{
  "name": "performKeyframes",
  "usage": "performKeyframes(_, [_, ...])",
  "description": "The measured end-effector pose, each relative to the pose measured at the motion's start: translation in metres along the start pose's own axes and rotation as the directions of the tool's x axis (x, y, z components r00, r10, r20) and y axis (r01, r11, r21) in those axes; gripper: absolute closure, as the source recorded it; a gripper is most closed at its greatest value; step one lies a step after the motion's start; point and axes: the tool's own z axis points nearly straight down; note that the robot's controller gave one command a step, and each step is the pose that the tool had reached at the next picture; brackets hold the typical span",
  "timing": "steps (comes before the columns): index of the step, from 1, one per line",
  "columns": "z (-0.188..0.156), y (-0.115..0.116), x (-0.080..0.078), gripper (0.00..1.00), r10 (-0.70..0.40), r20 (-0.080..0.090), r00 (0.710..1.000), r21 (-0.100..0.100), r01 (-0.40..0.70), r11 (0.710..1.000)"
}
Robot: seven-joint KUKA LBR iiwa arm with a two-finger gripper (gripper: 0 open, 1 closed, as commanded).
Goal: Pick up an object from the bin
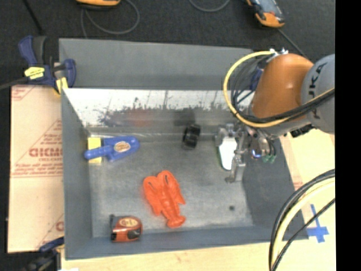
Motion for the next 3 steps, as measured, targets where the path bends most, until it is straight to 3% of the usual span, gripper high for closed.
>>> performKeyframes(1, [0.027,0.002,0.005,0.00,-0.034,-0.007,0.999,-0.001,0.034,0.999])
performKeyframes(2, [0.041,0.048,0.020,0.00,0.059,-0.002,0.998,-0.001,-0.059,0.998])
performKeyframes(3, [0.050,0.079,0.020,0.00,0.032,-0.006,0.999,-0.003,-0.032,0.999])
